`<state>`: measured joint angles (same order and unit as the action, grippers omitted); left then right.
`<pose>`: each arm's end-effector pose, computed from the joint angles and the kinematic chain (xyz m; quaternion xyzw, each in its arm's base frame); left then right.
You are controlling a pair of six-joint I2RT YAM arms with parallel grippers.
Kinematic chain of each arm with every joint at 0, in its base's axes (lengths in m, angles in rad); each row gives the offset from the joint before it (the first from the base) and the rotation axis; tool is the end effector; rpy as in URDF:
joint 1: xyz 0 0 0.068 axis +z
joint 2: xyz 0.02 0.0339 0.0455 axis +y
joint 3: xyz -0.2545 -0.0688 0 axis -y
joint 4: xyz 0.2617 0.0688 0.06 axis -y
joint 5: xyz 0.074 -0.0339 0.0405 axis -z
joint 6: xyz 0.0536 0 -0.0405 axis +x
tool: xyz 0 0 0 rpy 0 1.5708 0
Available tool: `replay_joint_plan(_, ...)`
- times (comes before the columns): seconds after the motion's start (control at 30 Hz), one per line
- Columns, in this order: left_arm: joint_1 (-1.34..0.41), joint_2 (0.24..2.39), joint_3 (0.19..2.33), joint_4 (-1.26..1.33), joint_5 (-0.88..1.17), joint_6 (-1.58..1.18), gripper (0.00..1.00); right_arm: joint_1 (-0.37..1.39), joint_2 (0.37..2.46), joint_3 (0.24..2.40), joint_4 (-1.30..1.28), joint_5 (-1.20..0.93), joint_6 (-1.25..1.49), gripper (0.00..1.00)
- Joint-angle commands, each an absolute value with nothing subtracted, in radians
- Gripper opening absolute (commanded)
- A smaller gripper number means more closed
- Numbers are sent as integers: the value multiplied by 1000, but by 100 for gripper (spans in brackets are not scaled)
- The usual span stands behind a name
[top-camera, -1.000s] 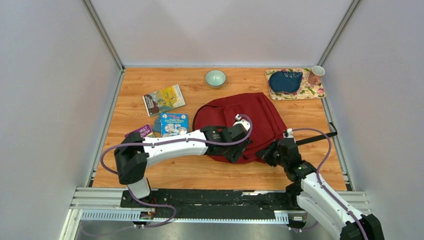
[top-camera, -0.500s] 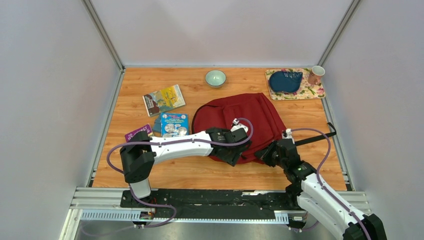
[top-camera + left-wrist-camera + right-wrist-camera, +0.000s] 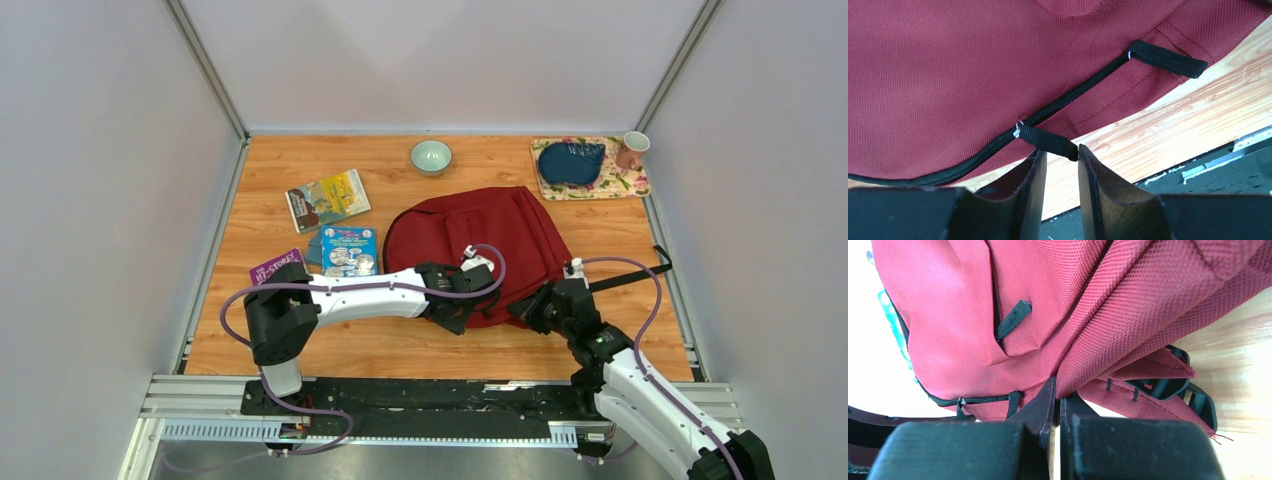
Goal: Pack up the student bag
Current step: Unzip the student bag at the center of the board.
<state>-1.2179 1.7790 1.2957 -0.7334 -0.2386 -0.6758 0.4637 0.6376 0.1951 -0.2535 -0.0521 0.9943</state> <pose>0.1418 -0.3484 0.1758 0.2415 0.9473 -0.0735 0.1972 0.1558 0.0810 0.1254 0.2268 0.8768 0.2997 0.3001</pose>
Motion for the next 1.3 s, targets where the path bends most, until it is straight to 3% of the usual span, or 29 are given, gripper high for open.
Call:
replay_joint_plan(0.0,-1223,1767,1298,-724,-273,-678,36,471,621,196,-229,-44,996,0)
replay_joint_plan(0.3,-1223,1727,1281,-677,-321,-663,33,472,618,198,-233,-40,992,0)
replay_joint_plan(0.33,-1223,1720,1270,-666,-324,-663,25,474,620,198,-235,-38,992,0)
replay_joint_plan(0.37,-1220,1715,1266,-654,-331,-663,7,474,620,199,-235,-38,991,0)
replay_joint_plan(0.4,-1218,1709,1262,-650,-336,-663,0,472,620,199,-236,-37,992,0)
replay_joint_plan(0.67,-1209,1635,1190,-650,-405,-657,0,474,630,202,-258,-5,977,0)
replay_joint_plan(1.0,-1157,1459,982,-580,-371,-629,0,476,676,210,-258,74,956,0)
replay_joint_plan(1.27,-1154,1405,956,-512,-336,-601,0,474,696,218,-236,67,950,0)
